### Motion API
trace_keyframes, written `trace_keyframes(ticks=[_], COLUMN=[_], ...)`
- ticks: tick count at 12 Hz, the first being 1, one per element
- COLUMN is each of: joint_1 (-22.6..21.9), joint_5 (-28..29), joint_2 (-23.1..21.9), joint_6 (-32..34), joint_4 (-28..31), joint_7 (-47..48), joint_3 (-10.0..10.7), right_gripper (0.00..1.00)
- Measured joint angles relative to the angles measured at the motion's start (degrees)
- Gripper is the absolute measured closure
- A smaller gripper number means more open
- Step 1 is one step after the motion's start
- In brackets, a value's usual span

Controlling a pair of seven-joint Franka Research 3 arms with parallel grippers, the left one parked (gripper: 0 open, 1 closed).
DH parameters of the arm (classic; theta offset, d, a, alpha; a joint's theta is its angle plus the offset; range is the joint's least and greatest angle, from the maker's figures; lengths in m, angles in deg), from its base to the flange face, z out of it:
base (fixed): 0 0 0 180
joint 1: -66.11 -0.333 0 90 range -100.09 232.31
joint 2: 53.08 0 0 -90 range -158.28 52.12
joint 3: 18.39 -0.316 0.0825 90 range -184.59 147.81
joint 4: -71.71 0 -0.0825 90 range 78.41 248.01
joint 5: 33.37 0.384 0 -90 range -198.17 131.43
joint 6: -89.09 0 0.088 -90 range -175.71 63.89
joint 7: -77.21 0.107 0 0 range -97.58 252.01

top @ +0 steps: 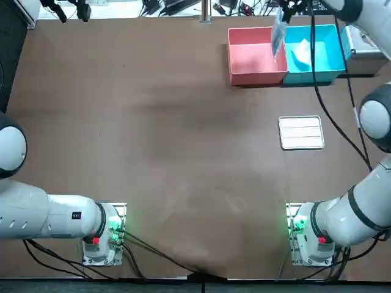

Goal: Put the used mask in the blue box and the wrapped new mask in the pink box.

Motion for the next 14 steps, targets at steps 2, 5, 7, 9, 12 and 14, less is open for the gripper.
trace_keyframes(ticks=[2,5,7,9,12,14], joint_1=[-0.78,-2.89,-4.7,-5.72,-5.83,-5.83], joint_5=[-0.07,-5.74,-8.57,-9.67,-9.81,-9.81], joint_2=[4.28,10.37,12.81,15.05,17.01,17.58], joint_6=[0.11,1.05,1.92,1.76,1.33,1.32], joint_4=[-4.05,-6.63,-6.67,-6.8,-7.08,-7.29], joint_7=[0.9,1.06,3.1,7.03,9.18,9.42], joint_3=[0.07,0.1,0.13,0.21,0.57,0.76], right_gripper=[0.99,0.99,0.99,0.99,0.98,0.87])
